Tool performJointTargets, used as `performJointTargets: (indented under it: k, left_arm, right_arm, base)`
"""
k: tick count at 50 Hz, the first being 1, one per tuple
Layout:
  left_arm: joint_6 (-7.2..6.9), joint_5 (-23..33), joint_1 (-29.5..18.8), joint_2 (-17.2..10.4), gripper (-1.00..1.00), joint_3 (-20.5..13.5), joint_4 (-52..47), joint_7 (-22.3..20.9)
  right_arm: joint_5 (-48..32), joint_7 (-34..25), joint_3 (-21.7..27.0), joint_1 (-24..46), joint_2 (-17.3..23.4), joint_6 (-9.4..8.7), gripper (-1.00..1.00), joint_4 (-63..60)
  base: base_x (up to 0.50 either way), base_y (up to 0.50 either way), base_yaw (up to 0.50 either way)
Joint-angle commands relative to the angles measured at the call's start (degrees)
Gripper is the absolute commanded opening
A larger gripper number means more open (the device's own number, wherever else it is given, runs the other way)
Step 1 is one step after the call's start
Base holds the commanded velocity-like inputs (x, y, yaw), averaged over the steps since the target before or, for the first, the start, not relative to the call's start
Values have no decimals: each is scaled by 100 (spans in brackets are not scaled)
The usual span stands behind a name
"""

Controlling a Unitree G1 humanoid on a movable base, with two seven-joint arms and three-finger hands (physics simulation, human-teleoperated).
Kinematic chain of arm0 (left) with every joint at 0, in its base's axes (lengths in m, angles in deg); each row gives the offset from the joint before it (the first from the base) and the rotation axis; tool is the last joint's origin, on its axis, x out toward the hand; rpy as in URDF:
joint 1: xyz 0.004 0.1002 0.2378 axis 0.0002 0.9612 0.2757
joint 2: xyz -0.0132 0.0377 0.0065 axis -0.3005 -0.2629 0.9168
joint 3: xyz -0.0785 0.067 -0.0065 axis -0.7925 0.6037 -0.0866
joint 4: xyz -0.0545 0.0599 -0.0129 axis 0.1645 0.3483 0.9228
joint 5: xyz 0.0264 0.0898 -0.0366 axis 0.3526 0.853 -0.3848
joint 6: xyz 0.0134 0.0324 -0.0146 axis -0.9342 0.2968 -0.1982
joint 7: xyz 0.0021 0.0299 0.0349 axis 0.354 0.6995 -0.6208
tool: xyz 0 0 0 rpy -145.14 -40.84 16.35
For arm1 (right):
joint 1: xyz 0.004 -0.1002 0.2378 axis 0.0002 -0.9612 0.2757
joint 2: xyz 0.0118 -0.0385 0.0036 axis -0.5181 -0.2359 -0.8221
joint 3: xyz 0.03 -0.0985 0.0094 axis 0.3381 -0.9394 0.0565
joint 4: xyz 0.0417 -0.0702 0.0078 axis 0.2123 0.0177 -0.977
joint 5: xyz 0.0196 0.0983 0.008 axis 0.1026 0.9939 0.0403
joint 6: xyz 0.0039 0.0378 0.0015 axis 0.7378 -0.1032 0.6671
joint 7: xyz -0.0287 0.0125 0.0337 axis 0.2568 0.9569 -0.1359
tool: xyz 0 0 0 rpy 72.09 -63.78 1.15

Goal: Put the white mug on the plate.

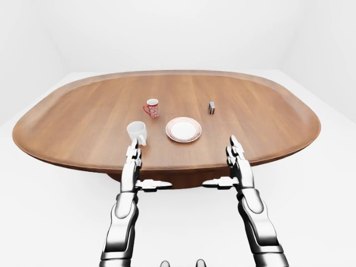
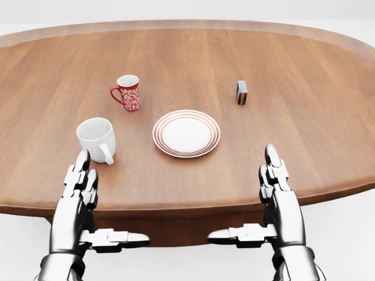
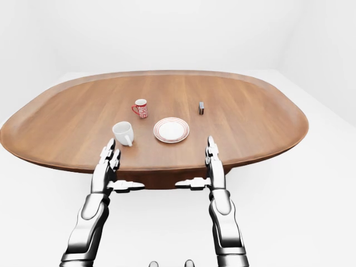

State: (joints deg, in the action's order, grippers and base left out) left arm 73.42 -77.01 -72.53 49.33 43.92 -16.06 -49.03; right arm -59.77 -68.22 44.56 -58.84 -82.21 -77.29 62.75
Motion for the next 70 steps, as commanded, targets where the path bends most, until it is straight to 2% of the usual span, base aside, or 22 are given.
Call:
performJointTargets:
  k: [1,5,7,9,10,13,15,18,20,21,23,25,28,31,32,34,40,41,42,70]
  left_arm:
    - [-130,-104,-9,-81,100,-170,-156,-157]
    - [-130,-142,-52,-110,100,-238,-124,-158]
    - [-176,-186,-61,-129,100,-288,-167,-162]
    - [-227,-204,-63,-140,100,-309,-232,-165]
    - [-287,-216,-54,-158,100,-338,-326,-166]
    - [-461,-332,-133,-297,100,-645,-651,-103]
    - [-461,-452,-155,-361,100,-822,-921,-92]
    - [-461,-619,-182,-513,100,-1188,-1504,-47]
    - [-461,-511,-105,-630,100,-1354,-1966,-65]
    - [-461,-767,-64,-610,100,-1716,-2387,49]
    - [-461,-1458,-73,-635,100,-2180,-2951,71]
    - [-461,-1465,-38,-725,100,-2325,-3252,122]
    - [-461,-1927,-115,-882,100,-2884,-3889,292]
    - [-461,-2230,-199,-989,100,-3257,-4060,491]
    - [-461,-2575,-245,-1040,100,-3559,-4168,662]
    - [-461,-2964,-209,-1124,100,-3798,-4355,900]
    - [-461,-3090,-130,-1232,100,-3720,-4340,1033]
    - [-461,-2947,-87,-1139,100,-3512,-4332,1006]
    - [-461,-2933,-82,-1128,100,-3491,-4345,1007]
    - [-461,-2906,-110,-1119,100,-3440,-4372,1012]
  right_arm:
    - [72,-118,185,-12,87,-237,100,-277]
    - [81,-128,195,-36,83,-252,100,-312]
    - [85,-128,206,-16,91,-291,100,-342]
    - [104,-129,238,5,110,-410,100,-486]
    - [119,-121,280,40,133,-410,100,-597]
    - [227,-131,477,51,217,-410,100,-1191]
    - [292,-137,610,14,260,-410,100,-1650]
    - [582,-155,1127,-3,402,-410,100,-2673]
    - [763,-139,1502,-25,475,-410,100,-3278]
    - [1020,-152,1835,-53,516,-410,100,-3723]
    - [1242,-184,2177,-76,582,-410,100,-4195]
    - [1437,-166,2423,-34,607,-410,100,-4498]
    - [1929,-108,3103,64,795,-410,100,-5125]
    - [2157,-83,3364,71,861,-410,100,-5247]
    - [2188,-85,3413,53,870,-410,100,-5247]
    - [2135,-110,3378,-18,832,-410,100,-5191]
    - [2057,-103,3312,-43,826,-410,100,-5210]
    - [1681,-216,2925,-131,822,-410,100,-5056]
    - [1626,-254,2908,-119,798,-410,100,-5053]
    - [1436,-414,2872,-108,623,-410,100,-4954]
  base:
    - [0,0,0]
    - [0,0,0]
    - [0,0,0]
    - [0,0,0]
    - [0,0,0]
    - [0,0,0]
    - [0,0,0]
    - [0,0,0]
    - [0,0,0]
    - [0,0,0]
    - [0,0,0]
    - [0,0,0]
    - [0,0,0]
    - [0,0,0]
    - [0,0,0]
    - [0,0,0]
    - [0,0,0]
    - [4,50,0]
    - [4,50,0]
    - [4,47,0]
